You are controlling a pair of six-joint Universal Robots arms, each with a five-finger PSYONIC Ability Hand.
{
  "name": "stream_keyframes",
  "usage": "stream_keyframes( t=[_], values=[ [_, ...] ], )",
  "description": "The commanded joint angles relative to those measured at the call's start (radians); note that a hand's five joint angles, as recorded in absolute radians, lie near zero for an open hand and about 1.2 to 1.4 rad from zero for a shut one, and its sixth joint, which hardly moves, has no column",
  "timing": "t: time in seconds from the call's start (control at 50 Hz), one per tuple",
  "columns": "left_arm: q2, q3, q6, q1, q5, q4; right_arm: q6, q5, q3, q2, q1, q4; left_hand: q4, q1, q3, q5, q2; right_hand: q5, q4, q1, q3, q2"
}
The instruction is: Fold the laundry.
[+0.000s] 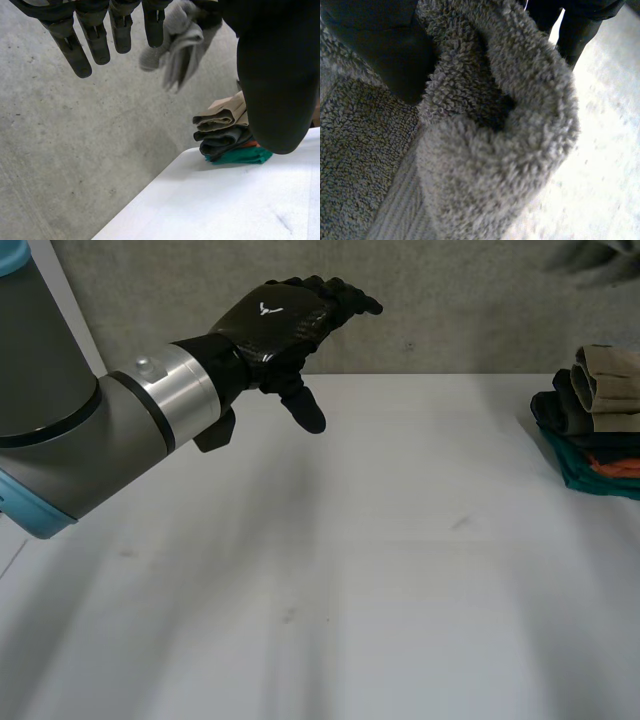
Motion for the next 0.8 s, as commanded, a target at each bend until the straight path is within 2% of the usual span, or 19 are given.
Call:
stream_keyframes(
  t=[0.02, 0.08, 0.14, 0.24, 0.26, 0.32, 0.36, 0.4, 0.42, 0.62, 0.7, 0.8],
  values=[
    [-0.012, -0.01, 0.001, -0.014, 0.0, 0.0, 0.07, -0.221, -0.073, 0.226, -0.14, 0.0, -0.005, 0.002, -0.016, -0.025, -0.011, 0.289, 0.198, 0.396, 0.24, 0.249],
    [-0.015, -0.025, 0.001, -0.022, 0.0, 0.0, 0.069, -0.279, -0.06, 0.288, -0.204, 0.0, -0.005, 0.002, -0.016, -0.025, -0.011, 0.289, 0.198, 0.396, 0.24, 0.249],
    [-0.016, -0.036, 0.003, -0.026, 0.0, 0.002, 0.049, -0.291, -0.024, 0.316, -0.252, -0.014, -0.002, 0.005, -0.013, -0.023, -0.008, 0.289, 0.198, 0.396, 0.24, 0.249],
    [-0.018, -0.044, 0.001, -0.028, -0.001, 0.0, 0.038, -0.346, 0.063, 0.309, -0.319, -0.042, -0.005, 0.002, -0.016, -0.025, -0.011, 0.289, 0.198, 0.396, 0.24, 0.249],
    [-0.016, -0.045, 0.001, -0.028, -0.001, 0.0, 0.035, -0.389, 0.086, 0.303, -0.327, -0.049, -0.005, 0.002, -0.016, -0.025, -0.011, 0.289, 0.198, 0.396, 0.24, 0.249],
    [-0.016, -0.05, 0.001, -0.033, -0.001, 0.0, 0.038, -0.443, 0.111, 0.282, -0.327, -0.057, -0.002, 0.005, -0.013, -0.023, -0.008, 0.289, 0.198, 0.396, 0.24, 0.249],
    [-0.016, -0.051, 0.001, -0.036, -0.001, 0.0, 0.047, -0.468, 0.12, 0.253, -0.329, -0.045, -0.005, 0.002, -0.016, -0.025, -0.011, -0.226, -0.317, -0.119, -0.275, -0.267],
    [-0.015, -0.051, 0.003, -0.039, -0.001, 0.0, 0.047, -0.455, 0.12, 0.236, -0.329, -0.042, -0.002, 0.005, -0.013, -0.023, -0.008, -0.884, -0.975, -0.776, -0.932, -0.924],
    [-0.015, -0.051, 0.003, -0.04, -0.001, 0.0, 0.047, -0.437, 0.123, 0.224, -0.327, -0.034, -0.005, 0.002, -0.016, -0.025, -0.011, -0.932, -1.023, -0.825, -0.981, -0.973],
    [-0.001, -0.048, 0.001, -0.085, 0.0, 0.0, 0.049, -0.373, 0.161, 0.075, -0.333, 0.157, -0.002, 0.005, -0.013, -0.023, -0.008, -0.932, -1.023, -0.825, -0.981, -0.973],
    [0.0, -0.05, 0.001, -0.12, 0.0, 0.0, 0.038, -0.302, 0.213, -0.016, -0.338, 0.245, -0.002, 0.005, -0.013, -0.023, -0.008, -0.932, -1.023, -0.825, -0.981, -0.973],
    [0.01, -0.051, 0.001, -0.14, 0.0, 0.0, 0.023, -0.163, 0.247, -0.127, -0.398, 0.366, -0.002, 0.005, -0.013, -0.023, -0.008, -0.932, -1.023, -0.825, -0.981, -0.973]
  ],
)
